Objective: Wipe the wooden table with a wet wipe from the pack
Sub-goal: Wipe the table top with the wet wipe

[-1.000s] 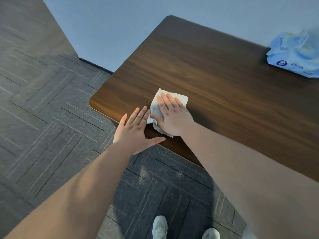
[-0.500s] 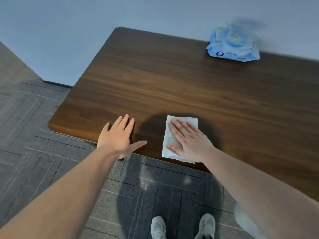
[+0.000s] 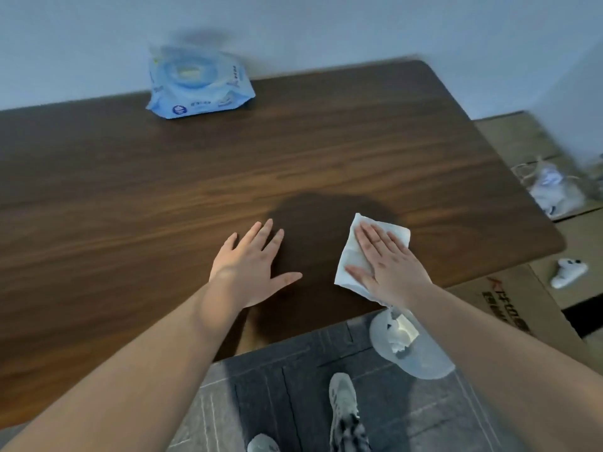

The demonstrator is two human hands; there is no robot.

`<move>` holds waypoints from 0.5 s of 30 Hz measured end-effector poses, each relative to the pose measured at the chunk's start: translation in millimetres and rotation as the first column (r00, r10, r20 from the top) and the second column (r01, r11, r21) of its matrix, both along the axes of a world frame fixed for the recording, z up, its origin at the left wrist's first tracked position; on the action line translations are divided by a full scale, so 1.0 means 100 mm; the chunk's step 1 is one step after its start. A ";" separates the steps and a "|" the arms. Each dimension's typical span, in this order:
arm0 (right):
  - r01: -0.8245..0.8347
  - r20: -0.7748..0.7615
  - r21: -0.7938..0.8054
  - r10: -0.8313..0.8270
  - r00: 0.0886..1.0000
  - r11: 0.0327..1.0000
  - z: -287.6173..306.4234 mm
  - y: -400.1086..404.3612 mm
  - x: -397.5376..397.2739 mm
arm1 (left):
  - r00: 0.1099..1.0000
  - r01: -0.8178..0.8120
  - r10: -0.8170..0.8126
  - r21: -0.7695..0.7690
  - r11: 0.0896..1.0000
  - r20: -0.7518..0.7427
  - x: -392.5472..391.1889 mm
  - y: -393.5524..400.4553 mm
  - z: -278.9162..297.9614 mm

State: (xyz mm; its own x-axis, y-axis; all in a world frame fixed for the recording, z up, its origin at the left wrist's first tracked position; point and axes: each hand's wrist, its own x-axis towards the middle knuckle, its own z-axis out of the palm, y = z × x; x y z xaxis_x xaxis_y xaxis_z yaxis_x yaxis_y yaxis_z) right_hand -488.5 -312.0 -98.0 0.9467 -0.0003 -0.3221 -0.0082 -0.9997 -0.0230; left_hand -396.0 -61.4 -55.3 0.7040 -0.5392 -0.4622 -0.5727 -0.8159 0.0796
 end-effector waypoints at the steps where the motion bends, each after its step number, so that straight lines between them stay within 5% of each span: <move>1: 0.051 0.004 0.010 -0.051 0.999 0.999 0.00 -0.18 -0.04 | 0.999 0.032 -0.032 0.008 0.999 -0.004 0.01 -0.23 -0.01; 15: 0.430 0.024 0.023 -0.431 0.902 0.902 -0.05 -2.13 -0.51 | 0.929 0.366 -0.361 -0.072 0.928 0.081 -0.07 -2.78 -0.31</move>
State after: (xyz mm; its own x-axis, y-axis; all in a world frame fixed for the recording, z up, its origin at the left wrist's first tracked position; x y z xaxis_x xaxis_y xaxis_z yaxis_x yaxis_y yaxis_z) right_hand -539.0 -525.2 -103.3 0.8640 -0.4047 -0.2994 -0.4368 -0.8984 -0.0462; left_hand -402.8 -339.5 -86.0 0.4794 -0.7990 -0.3631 -0.8349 -0.5427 0.0916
